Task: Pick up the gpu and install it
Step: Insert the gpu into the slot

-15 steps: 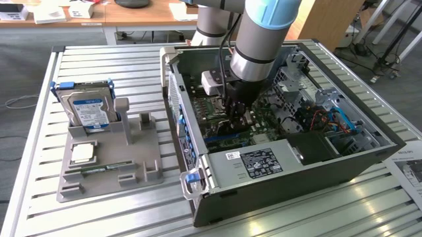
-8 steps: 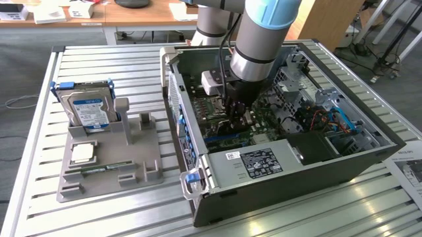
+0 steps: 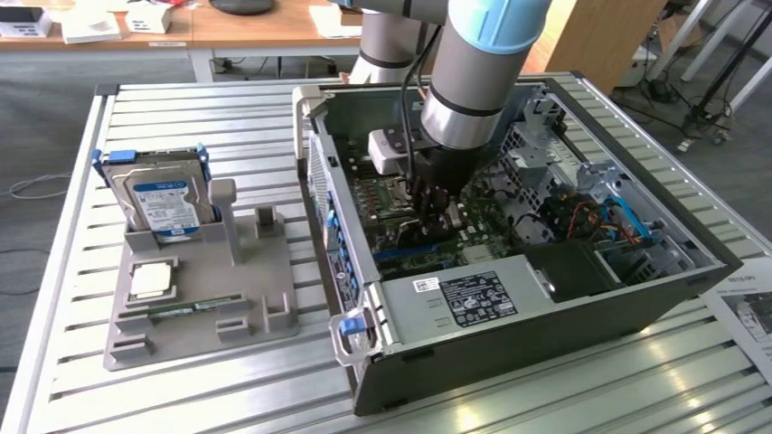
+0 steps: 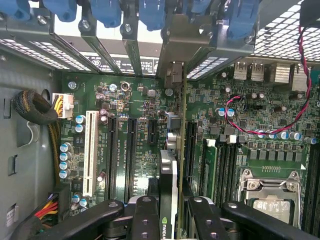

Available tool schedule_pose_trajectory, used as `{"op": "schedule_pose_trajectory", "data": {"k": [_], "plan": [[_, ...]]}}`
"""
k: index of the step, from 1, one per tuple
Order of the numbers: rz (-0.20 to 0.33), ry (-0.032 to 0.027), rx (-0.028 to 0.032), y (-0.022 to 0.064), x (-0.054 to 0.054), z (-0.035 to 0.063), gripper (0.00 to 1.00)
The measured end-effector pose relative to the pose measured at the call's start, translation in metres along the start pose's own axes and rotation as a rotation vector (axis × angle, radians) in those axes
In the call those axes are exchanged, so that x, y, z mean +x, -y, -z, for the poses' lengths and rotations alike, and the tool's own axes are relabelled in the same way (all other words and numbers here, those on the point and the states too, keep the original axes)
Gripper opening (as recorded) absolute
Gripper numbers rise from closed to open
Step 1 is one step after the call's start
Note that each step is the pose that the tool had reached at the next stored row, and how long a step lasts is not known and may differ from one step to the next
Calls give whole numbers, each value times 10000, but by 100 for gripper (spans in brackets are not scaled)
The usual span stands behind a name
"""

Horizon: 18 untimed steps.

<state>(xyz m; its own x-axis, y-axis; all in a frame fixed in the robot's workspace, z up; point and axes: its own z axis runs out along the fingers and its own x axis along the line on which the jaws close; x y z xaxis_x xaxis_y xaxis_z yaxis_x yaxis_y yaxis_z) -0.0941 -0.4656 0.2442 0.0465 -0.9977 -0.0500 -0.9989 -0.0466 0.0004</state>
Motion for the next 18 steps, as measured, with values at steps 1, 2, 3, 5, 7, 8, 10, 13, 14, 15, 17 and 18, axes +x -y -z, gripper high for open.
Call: {"op": "schedule_pose_trajectory", "data": {"k": [1, 2, 3, 5, 7, 8, 10, 13, 14, 15, 17, 18], "plan": [[0, 0, 0, 0, 0, 0, 27], [0, 0, 0, 0, 0, -1, 27], [0, 0, 0, 0, 0, -1, 27], [0, 0, 1, 0, 0, -1, 27], [0, 1, 1, 1, 0, -1, 27], [-1, 2, 1, 1, 0, -2, 27], [-2, 2, -2, 9, 0, -2, 27], [0, 1, 1, 14, 0, -1, 27], [0, 2, 1, 14, 0, -2, 27], [0, 2, 1, 14, 0, -2, 27], [0, 2, 1, 14, 0, -2, 27], [-1, 1, 1, 14, 0, -1, 27]]}}
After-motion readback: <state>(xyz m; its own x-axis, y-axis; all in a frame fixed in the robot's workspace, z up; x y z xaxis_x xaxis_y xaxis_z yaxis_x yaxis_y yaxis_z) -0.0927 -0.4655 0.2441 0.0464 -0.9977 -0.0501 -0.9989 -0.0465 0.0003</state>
